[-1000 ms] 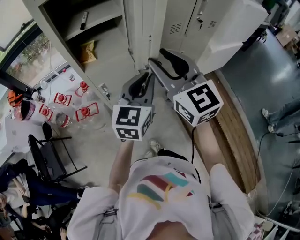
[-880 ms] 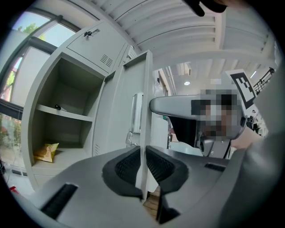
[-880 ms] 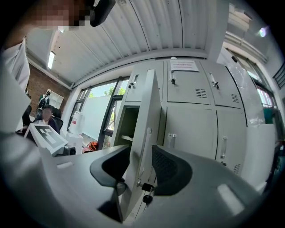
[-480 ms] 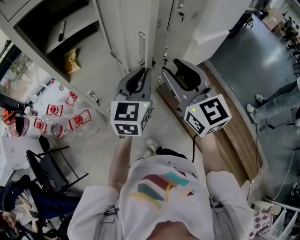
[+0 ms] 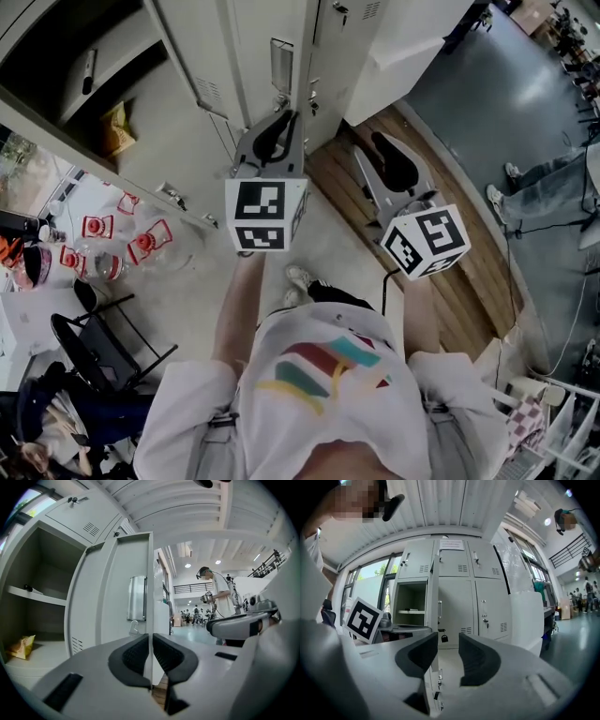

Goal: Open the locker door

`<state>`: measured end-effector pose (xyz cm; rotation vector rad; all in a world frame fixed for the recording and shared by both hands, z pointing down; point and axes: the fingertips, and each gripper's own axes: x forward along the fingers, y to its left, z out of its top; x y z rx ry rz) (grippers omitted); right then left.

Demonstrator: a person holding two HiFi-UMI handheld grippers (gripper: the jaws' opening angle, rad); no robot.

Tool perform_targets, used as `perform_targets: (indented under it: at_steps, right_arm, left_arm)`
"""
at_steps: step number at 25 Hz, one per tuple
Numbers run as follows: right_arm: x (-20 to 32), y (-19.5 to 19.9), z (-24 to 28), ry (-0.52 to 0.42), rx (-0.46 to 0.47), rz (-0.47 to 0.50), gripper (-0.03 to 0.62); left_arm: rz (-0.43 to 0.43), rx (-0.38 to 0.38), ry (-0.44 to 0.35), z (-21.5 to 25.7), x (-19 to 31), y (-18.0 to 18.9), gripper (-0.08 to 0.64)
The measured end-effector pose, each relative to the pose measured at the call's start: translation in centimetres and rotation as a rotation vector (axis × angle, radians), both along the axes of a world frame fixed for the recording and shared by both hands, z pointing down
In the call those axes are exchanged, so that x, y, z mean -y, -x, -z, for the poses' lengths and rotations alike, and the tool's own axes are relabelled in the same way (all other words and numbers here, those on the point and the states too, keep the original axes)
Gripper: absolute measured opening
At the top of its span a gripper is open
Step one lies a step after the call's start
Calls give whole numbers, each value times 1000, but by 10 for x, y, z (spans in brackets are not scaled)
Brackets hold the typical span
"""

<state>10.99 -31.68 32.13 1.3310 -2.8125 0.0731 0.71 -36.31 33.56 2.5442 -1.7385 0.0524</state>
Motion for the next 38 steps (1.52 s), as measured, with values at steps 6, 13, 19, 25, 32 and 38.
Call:
perform_targets:
  at_steps: [6, 13, 19, 25, 32, 38]
  right_arm:
    - [4, -10, -13, 33, -1, -32, 133]
    - [6, -7, -21, 47, -14, -35, 133]
    - [2, -1, -20, 40, -25, -21, 133]
    - [-2, 1, -18, 36, -26, -20, 133]
    - [-9, 5, -13, 44, 22, 4, 133]
    - [-9, 8, -5, 33, 52, 14, 132]
  left_arm:
    - [-11, 8, -7, -1, 13, -6, 37]
    - [-22, 12, -3, -1, 20, -9, 37]
    - [-28, 11, -8, 1, 20, -9, 37]
    - [-33, 25, -2, 1, 19, -10, 37]
    - [-41, 37, 6, 1, 12, -10, 38]
    - [-48, 18, 13, 5, 0, -13, 43]
